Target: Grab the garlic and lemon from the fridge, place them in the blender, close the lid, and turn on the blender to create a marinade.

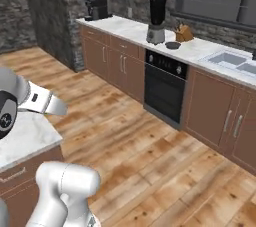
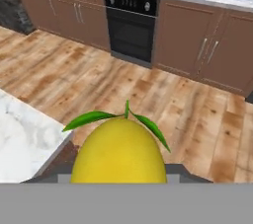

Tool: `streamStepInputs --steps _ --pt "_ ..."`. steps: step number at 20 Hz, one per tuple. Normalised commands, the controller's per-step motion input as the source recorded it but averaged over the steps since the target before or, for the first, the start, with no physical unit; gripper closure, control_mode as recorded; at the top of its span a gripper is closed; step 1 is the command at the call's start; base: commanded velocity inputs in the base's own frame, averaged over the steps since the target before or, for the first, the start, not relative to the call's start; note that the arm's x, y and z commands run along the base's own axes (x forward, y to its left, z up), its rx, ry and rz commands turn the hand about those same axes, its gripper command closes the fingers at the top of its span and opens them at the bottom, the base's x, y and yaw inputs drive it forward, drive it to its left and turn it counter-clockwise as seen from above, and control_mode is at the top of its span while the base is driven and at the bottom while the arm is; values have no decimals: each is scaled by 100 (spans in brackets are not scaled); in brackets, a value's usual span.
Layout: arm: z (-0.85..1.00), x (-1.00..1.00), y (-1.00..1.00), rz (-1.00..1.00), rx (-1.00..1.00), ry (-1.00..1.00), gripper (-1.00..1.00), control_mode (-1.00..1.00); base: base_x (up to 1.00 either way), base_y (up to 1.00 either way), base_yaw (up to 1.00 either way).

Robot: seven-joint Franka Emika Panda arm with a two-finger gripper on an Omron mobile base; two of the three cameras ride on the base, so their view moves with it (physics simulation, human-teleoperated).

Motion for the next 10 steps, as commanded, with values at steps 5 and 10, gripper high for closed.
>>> streamStepInputs --steps 5,10 --pt "0 0 0 0 0 0 100 100 89 -70 -52" --pt "0 0 0 0 0 0 100 100 100 -55 -29"
